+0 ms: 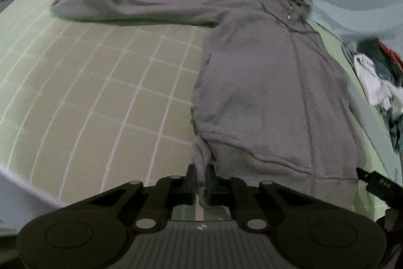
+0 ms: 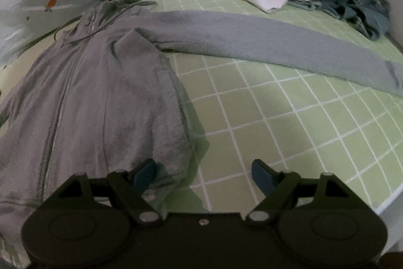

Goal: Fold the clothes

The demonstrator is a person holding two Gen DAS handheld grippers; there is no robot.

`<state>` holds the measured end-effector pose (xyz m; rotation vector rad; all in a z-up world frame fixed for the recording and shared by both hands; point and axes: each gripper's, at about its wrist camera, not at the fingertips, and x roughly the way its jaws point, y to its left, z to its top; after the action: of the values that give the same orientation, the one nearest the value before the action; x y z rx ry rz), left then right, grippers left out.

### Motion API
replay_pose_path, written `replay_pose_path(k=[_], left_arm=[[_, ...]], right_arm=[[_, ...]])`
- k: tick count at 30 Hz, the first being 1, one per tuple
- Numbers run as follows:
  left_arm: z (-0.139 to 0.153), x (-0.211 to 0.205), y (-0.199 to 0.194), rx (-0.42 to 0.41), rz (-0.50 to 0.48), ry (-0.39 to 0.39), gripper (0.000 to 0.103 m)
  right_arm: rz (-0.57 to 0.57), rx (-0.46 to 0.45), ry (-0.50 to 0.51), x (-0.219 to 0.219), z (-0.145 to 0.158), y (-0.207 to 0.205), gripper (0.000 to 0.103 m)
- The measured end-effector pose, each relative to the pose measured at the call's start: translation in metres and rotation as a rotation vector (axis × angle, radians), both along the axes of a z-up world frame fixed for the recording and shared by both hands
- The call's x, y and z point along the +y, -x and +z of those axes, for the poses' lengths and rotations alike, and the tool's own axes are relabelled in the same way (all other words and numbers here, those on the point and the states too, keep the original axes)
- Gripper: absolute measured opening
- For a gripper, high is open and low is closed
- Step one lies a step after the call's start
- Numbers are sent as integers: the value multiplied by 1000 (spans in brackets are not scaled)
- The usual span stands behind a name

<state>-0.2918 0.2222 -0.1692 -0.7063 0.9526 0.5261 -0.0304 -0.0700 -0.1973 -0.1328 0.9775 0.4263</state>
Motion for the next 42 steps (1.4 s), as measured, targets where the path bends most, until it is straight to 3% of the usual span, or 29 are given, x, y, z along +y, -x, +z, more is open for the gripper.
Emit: replay_pose_path(k=[4, 5, 8, 11, 13, 15, 17, 20, 25, 27, 32, 35, 38, 42], left_arm=[[13, -11, 20, -21, 93, 16, 8], [16, -13, 24, -24, 119, 21, 2], [12, -17, 36, 40, 217, 27, 3], [8, -18, 44, 45, 268, 50, 3], [14, -20, 35, 75, 233, -10, 3], [18, -21, 25, 95, 197, -56, 16], [21, -18, 17, 88, 168, -68, 40], [23, -16, 4, 87, 133, -79, 53], [16, -7, -20, 111, 57, -70, 56], [12, -3, -29, 127, 26, -62, 56], [1, 9, -43, 178, -50, -42, 56], [-5, 17, -46, 186, -87, -19, 57], [-8, 21, -48, 189, -119, -5, 57], [-9, 21, -53, 200, -165, -19, 58]], right_arm=[[58, -7, 17, 5, -1, -5, 84], [68, -6, 16, 5, 0, -6, 84], [98, -4, 7, 4, 0, -10, 84], [115, 4, -12, -1, 1, -13, 84], [117, 11, -28, -4, 2, -13, 84], [112, 16, -40, -8, 3, -12, 84], [105, 26, -59, -11, 3, -11, 82], [110, 35, -98, -14, 5, -8, 73], [101, 46, -155, -8, 4, -5, 59], [101, 50, -172, -2, 3, -3, 36], [81, -26, -82, 24, 16, 6, 16], [159, -117, -63, 53, 31, 20, 13], [305, -190, -43, 98, 38, 41, 13], [343, -120, -28, 132, 22, 48, 15]])
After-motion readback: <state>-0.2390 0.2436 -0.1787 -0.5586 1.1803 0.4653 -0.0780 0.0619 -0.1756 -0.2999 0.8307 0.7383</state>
